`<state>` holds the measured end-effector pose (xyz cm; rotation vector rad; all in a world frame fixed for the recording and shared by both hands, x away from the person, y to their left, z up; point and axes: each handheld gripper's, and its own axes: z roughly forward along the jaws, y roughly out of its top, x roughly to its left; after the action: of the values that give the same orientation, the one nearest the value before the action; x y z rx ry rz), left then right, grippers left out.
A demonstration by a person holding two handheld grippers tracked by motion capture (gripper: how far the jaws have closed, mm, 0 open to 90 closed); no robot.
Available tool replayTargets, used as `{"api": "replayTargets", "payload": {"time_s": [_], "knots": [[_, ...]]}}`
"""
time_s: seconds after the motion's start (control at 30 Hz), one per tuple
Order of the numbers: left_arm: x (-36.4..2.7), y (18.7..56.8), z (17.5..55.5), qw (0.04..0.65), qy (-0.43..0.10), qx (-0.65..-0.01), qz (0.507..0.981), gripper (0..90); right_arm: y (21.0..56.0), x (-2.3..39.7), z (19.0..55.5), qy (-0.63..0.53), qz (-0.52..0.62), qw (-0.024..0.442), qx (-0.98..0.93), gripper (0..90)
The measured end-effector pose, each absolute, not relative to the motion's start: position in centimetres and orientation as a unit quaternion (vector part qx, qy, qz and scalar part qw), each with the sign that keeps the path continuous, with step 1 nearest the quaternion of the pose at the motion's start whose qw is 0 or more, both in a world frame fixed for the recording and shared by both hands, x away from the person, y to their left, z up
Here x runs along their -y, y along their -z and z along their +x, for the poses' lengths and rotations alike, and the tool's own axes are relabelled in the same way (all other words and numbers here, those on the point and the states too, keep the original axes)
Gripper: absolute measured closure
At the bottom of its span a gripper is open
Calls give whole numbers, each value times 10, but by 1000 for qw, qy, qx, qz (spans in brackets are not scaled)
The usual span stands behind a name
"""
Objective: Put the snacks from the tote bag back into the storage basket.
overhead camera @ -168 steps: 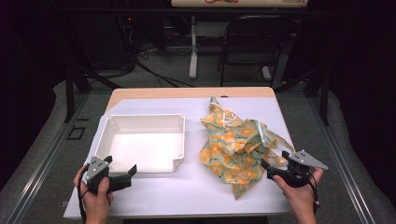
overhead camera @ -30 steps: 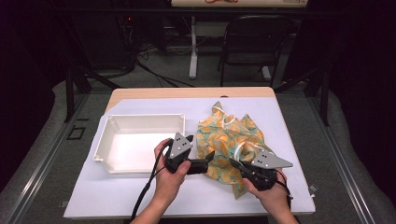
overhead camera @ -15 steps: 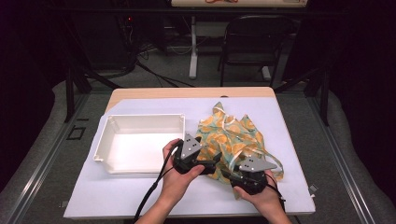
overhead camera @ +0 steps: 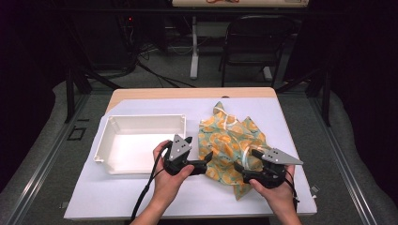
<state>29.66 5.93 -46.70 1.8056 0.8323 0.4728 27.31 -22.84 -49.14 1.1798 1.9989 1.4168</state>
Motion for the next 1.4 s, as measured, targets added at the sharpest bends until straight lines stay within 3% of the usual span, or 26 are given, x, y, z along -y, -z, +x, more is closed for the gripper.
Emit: {"api": "replayTargets", "payload": {"time_s": [0.3, 0.43, 0.47, 0.63, 0.73, 0.8, 0.93, 1.4], "knots": [[-64, 471, 296, 516, -198, -353, 755, 152, 473, 225, 290, -504, 448, 245, -697, 144], [-66, 471, 296, 515, -198, -354, 755, 152, 484, 222, 305, -485, 466, 229, -704, 168], [-66, 471, 296, 515, -198, -356, 754, 153, 487, 221, 307, -481, 463, 222, -710, 219], [-70, 472, 296, 516, -198, -359, 752, 153, 495, 220, 303, -483, 447, 220, -720, 652], [-71, 472, 296, 517, -197, -359, 752, 155, 494, 218, 297, -490, 429, 229, -724, 820], [-71, 472, 295, 520, -197, -360, 749, 156, 492, 215, 293, -490, 417, 242, -726, 883], [-70, 471, 295, 523, -193, -360, 748, 159, 489, 209, 284, -500, 391, 252, -731, 898], [-54, 475, 296, 526, -173, -358, 752, 196, 496, 185, 266, -509, 325, 215, -768, 898]]}}
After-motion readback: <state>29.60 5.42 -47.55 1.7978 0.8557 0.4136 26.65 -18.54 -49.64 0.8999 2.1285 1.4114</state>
